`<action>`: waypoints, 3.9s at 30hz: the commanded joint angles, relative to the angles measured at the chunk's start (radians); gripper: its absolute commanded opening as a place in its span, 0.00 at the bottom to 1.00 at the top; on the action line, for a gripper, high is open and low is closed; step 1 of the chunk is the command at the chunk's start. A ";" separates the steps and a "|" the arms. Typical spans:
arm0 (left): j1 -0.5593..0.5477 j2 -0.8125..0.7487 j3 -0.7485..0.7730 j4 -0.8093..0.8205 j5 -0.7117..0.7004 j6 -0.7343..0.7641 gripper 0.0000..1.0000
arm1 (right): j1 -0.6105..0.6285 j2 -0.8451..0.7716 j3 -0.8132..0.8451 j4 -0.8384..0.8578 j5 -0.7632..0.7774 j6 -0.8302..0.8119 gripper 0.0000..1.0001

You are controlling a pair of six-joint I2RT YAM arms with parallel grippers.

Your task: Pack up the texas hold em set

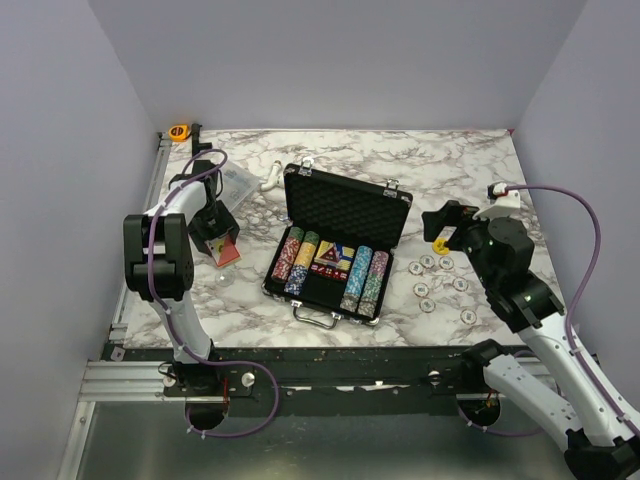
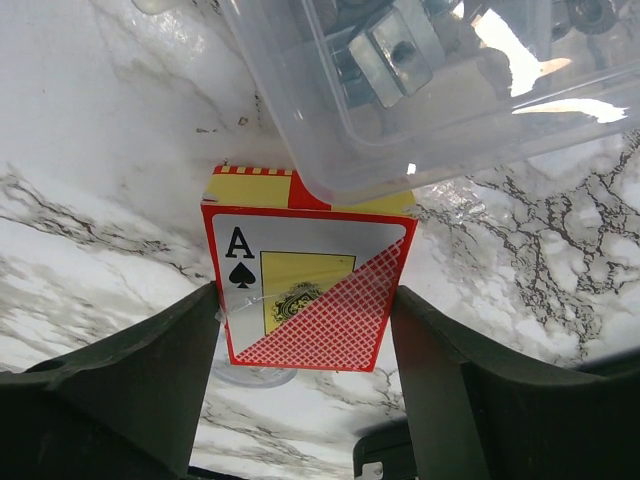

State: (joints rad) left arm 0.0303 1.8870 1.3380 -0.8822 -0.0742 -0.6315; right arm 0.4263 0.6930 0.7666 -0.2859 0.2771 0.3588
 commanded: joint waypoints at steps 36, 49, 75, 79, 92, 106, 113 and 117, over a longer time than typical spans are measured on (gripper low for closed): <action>-0.418 -0.642 -0.316 0.119 0.453 -0.546 0.45 | 0.003 0.009 -0.018 0.025 0.008 0.027 1.00; -0.612 -0.544 -0.320 0.200 0.455 -0.788 0.45 | 0.002 0.017 -0.021 0.027 -0.025 0.028 1.00; -0.650 -0.441 -0.376 0.270 0.478 -1.127 0.45 | 0.003 -0.025 -0.018 0.007 -0.066 0.037 1.00; -0.656 -0.435 -0.410 0.264 0.486 -1.159 0.45 | 0.003 -0.026 -0.022 0.005 -0.085 0.044 1.00; -0.655 -0.394 -0.436 0.267 0.456 -1.186 0.48 | 0.065 0.031 -0.023 0.008 -0.164 0.058 1.00; -0.641 -0.403 -0.475 0.282 0.455 -1.124 0.99 | 0.064 0.020 -0.041 0.014 -0.150 0.060 1.00; -0.639 -0.439 -0.363 0.171 0.363 -0.823 0.99 | 0.064 0.022 -0.047 0.013 -0.138 0.058 1.00; -0.640 -0.459 -0.325 0.209 0.344 -0.576 0.99 | 0.064 0.057 -0.040 0.017 -0.148 0.051 1.00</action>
State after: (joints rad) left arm -0.6102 1.4788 0.9592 -0.6453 0.3237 -1.4746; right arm 0.4854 0.7200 0.7330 -0.2817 0.1368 0.4183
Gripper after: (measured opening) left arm 0.987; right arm 0.998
